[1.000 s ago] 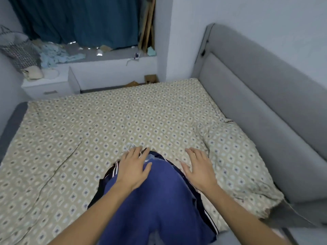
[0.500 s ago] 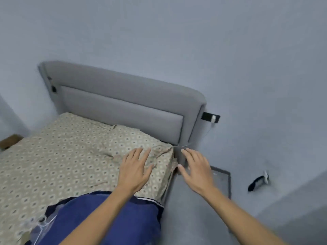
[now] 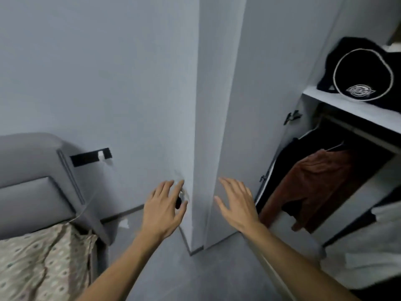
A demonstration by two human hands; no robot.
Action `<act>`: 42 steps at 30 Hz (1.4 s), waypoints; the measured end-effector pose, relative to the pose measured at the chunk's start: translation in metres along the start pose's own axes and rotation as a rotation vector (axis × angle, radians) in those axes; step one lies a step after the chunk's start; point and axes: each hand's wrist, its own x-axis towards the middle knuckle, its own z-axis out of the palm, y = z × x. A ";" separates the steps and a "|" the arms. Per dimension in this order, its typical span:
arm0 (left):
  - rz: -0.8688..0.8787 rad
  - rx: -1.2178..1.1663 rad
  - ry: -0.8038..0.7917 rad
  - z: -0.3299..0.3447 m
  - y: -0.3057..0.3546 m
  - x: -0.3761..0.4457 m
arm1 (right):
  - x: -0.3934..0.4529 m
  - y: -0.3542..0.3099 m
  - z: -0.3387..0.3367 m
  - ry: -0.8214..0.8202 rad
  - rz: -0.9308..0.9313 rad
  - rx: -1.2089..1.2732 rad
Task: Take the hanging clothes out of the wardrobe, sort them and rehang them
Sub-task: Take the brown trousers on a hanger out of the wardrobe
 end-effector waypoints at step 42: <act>0.568 -0.248 -0.287 0.315 0.429 0.410 | 0.111 0.565 -0.102 0.186 0.644 -0.128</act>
